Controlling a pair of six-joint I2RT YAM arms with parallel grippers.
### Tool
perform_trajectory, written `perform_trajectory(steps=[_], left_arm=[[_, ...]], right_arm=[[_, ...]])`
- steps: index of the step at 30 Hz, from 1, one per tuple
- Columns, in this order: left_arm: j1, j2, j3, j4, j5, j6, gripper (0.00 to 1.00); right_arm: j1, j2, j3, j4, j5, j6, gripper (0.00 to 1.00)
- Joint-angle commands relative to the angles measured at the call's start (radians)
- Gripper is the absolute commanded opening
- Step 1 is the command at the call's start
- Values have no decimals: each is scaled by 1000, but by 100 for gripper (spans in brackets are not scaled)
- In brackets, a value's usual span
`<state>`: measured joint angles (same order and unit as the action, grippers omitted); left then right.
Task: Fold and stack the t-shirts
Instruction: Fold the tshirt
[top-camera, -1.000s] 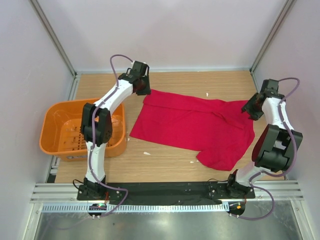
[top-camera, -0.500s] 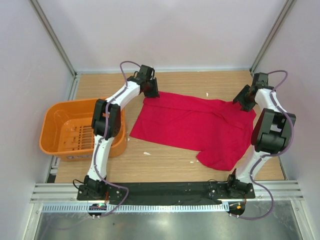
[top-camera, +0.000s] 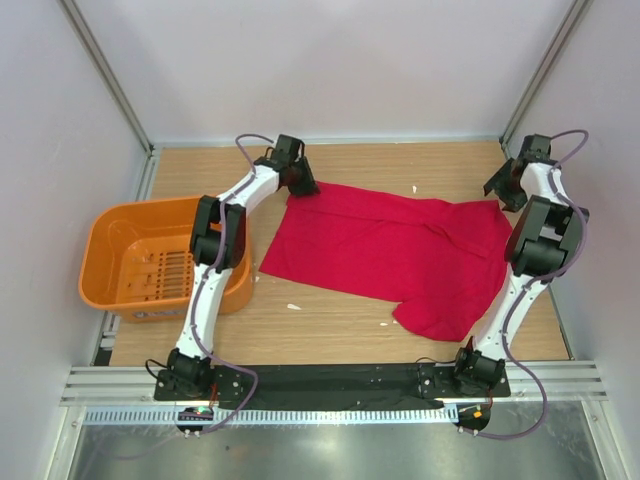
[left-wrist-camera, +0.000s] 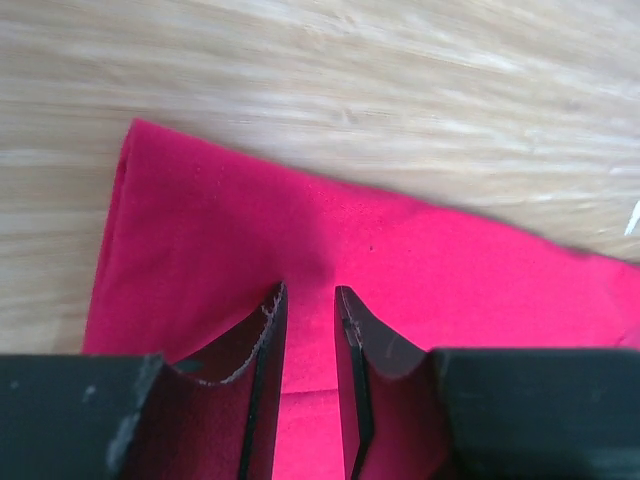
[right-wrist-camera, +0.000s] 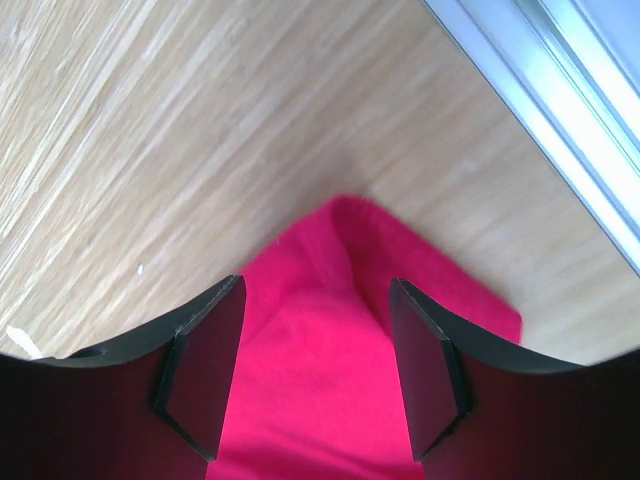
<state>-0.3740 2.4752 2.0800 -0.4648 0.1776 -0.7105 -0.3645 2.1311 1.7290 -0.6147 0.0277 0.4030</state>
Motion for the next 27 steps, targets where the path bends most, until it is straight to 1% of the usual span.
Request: perform_trajectory(steps=[1,4,7,9,11,14,17,18,19,20,21,22,23,25,26,27], left_arm=[[44,36,26,34,26,-102,27],[56,51,22,49,39,-127,27],[72,51,9,45,17,-138,26],[89,47,-1,46,-4,-150,26],[101,42,-8,48,-15,-153,26],[119,34,-6,46,-26,-145,26],[126,21,-6,34,-21,-123,26],[126,13,-8,32,-14,-116,27],[124,7,-11,31,11,-113,31],[122,-2,-15,32,20,-110,34],[115,-22,-17,32,26,-106,37],[110,-36,-18,28,31,-90,42],[106,-50,-20,25,31,-83,45],[93,-96,-23,15,22,-61,52],[89,-108,-18,8,17,-57,53],[87,-133,-8,-1,17,-53,53]], right_arm=[[7,52,79,21,6,-26,65],[9,101,119,36,-15,-6,63],[21,136,145,64,-70,14,51],[29,164,165,88,-81,43,30],[44,206,216,104,-94,60,13],[64,277,334,98,-101,94,8],[75,331,481,64,-107,103,9],[75,363,519,47,-110,103,11],[76,378,594,9,-117,100,15],[76,388,625,-12,-120,97,31],[76,392,648,-35,-114,91,39],[76,379,662,-77,-107,80,47],[76,360,656,-94,-98,70,55],[76,278,606,-137,-55,48,60],[78,241,578,-143,-43,39,64],[78,207,554,-152,4,30,65]])
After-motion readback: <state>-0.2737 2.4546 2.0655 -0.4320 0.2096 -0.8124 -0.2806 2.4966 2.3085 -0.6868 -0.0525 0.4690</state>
